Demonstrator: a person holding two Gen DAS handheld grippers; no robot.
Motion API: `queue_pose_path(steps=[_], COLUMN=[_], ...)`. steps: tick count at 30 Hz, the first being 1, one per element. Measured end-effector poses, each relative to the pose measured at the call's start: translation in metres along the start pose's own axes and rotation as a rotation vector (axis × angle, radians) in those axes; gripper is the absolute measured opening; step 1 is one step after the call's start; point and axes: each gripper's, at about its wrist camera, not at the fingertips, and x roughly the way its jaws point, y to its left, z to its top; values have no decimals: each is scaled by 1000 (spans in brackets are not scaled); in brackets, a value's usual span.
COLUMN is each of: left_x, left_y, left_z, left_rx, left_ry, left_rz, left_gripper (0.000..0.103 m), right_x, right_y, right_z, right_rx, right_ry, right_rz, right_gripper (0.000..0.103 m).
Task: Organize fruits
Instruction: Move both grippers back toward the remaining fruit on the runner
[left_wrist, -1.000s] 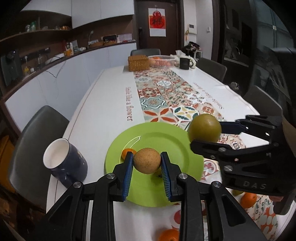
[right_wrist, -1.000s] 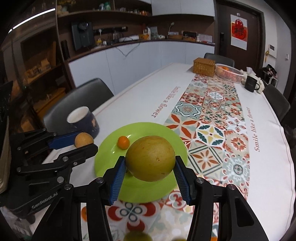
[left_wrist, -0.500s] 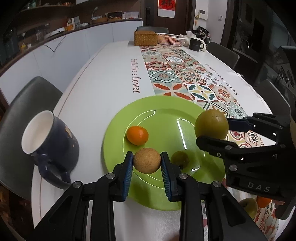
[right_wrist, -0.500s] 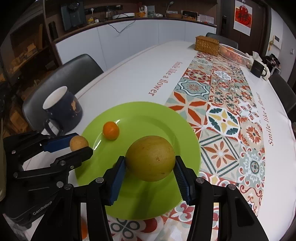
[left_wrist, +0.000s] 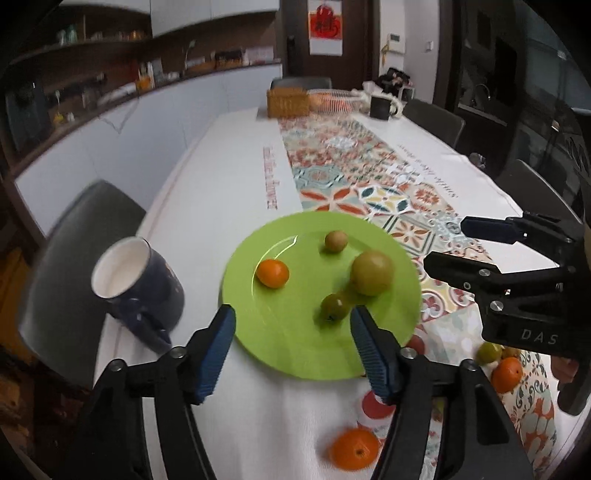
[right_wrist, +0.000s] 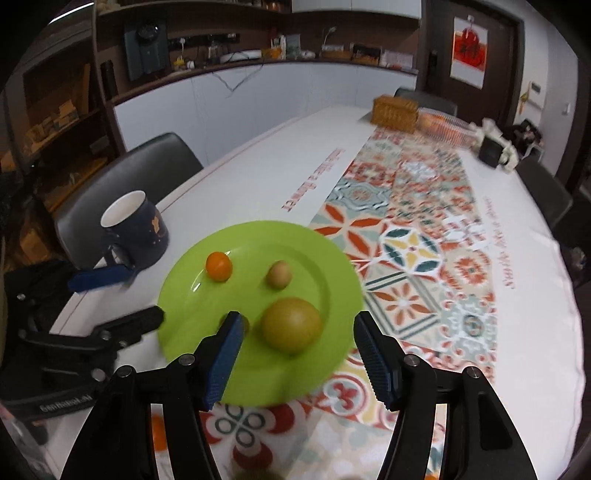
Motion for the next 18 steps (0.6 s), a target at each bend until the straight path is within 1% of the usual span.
queue_pose_path(steps=[1, 3, 8, 9, 10, 11, 15, 18], left_x=[-9, -22, -56, -63, -67, -72, -90, -99], left_y=[-4, -11, -23, -25, -27, -30, -44, -55], left_z=[-2, -3, -10, -12, -13, -15, -22, -30], left_rx=[10, 26, 11, 7, 6, 7, 34, 47], left_ry=[-17, -42, -98, -108, -114, -121, -151, -163], left_rz=[6, 16, 30, 25, 21, 19, 12, -13], left_gripper=[67, 71, 79, 79, 81, 82, 85, 86], right_x=[-10, -28, -65, -73, -80, -86, -107, -121], right_y=[0, 0, -2, -3, -4, -5, -7, -9], right_z=[-3, -10, -22, -25, -28, -30, -42, -54], right_rx=[-7, -13, -6, -2, 3, 10, 20, 36], right_ry=[-16, -51, -113, -126, -138, -151, -186, -199], right_rz=[-7, -19, -25, -33, -40, -47, -65, -66], right_gripper=[66, 69, 69, 71, 75, 76, 76, 76])
